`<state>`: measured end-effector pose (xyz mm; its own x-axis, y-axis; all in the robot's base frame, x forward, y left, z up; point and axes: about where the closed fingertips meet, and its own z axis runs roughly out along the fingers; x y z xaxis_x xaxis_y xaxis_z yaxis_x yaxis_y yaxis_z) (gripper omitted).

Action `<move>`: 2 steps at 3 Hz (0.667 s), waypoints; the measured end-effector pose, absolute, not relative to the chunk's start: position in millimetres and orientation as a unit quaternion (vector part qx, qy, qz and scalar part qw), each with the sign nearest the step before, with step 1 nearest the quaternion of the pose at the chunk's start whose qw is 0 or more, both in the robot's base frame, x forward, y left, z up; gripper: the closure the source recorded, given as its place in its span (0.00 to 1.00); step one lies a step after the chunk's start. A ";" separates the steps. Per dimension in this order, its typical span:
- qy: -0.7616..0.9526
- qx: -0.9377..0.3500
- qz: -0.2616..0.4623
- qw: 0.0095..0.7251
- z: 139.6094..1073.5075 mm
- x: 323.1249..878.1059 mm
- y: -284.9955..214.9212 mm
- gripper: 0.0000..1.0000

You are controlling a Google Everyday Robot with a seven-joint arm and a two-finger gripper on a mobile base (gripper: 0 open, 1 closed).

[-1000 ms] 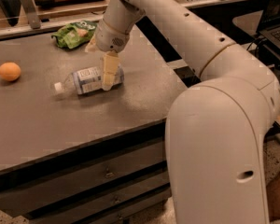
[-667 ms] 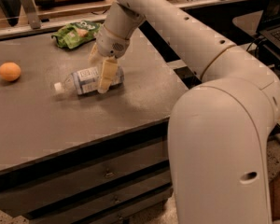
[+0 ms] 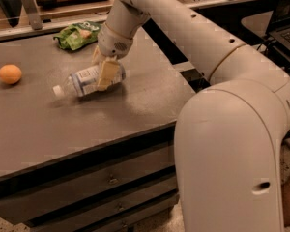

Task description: Pick blue plastic bottle

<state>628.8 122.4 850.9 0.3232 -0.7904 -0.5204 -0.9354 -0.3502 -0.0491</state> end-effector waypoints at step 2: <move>0.551 -0.782 0.198 0.215 905.1 637.9 139.8 1.00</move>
Offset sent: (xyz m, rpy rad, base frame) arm 0.0093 0.0149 0.0856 0.0725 -0.0700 -0.0777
